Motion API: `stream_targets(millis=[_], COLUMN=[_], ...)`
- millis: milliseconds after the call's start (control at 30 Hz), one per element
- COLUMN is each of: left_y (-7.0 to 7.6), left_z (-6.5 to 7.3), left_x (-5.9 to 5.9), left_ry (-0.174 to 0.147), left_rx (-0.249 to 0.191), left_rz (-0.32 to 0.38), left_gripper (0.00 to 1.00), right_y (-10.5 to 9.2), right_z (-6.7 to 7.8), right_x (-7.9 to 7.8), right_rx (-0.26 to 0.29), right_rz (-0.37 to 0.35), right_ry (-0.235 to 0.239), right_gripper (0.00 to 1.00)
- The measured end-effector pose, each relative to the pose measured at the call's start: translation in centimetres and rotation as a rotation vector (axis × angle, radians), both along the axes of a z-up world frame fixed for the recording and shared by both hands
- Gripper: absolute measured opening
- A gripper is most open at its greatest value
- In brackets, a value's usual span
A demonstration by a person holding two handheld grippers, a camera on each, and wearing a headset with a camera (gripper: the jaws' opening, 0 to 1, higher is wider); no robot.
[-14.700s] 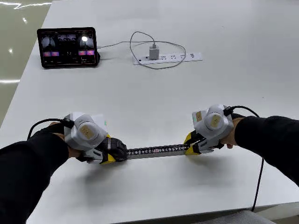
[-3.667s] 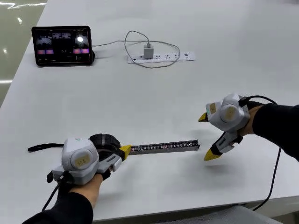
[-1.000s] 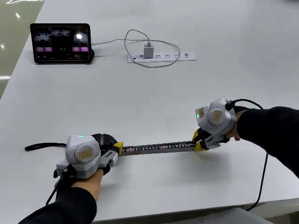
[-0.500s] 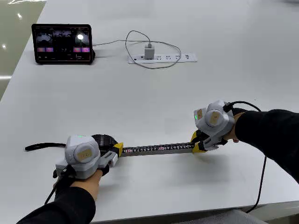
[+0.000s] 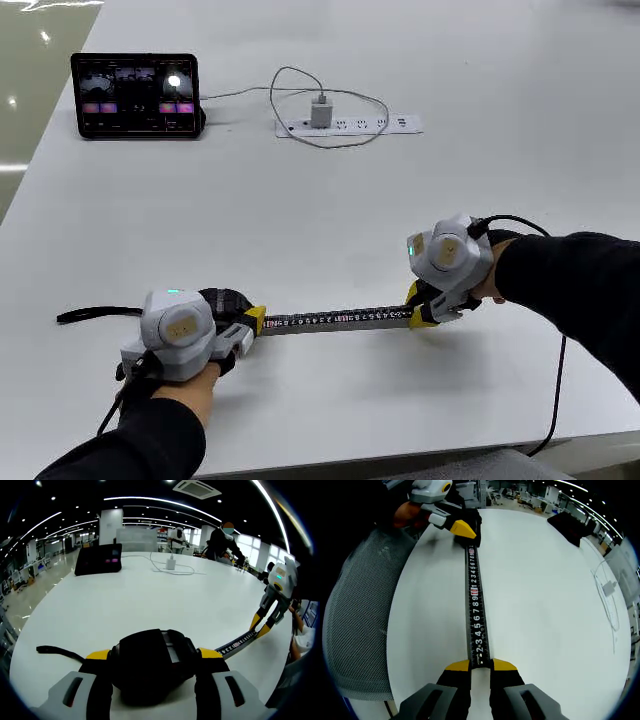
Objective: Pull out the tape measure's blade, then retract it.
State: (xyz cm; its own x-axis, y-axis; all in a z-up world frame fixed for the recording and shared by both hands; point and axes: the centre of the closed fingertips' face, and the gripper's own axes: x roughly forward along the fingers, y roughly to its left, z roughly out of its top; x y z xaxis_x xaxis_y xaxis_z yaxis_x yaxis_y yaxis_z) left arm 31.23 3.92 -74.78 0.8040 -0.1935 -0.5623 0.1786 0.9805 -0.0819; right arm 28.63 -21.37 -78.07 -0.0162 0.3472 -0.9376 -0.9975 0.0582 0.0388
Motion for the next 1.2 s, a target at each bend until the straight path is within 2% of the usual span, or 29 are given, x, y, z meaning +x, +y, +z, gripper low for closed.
stream_targets(millis=[600,1200], left_y=[0.0,0.1], left_z=[-0.1,-0.1], left_x=[0.0,0.0], left_ry=[0.013,0.019], left_rx=[-0.003,-0.006], left_rz=[0.002,0.003], left_gripper=[0.63,0.63], right_y=[0.6,1.4], right_z=[-0.1,-0.1], right_x=[0.0,0.0], right_rx=[-0.03,-0.03], right_rz=[-0.018,-0.047], right_ry=[0.001,-0.003], right_gripper=[0.1,0.1])
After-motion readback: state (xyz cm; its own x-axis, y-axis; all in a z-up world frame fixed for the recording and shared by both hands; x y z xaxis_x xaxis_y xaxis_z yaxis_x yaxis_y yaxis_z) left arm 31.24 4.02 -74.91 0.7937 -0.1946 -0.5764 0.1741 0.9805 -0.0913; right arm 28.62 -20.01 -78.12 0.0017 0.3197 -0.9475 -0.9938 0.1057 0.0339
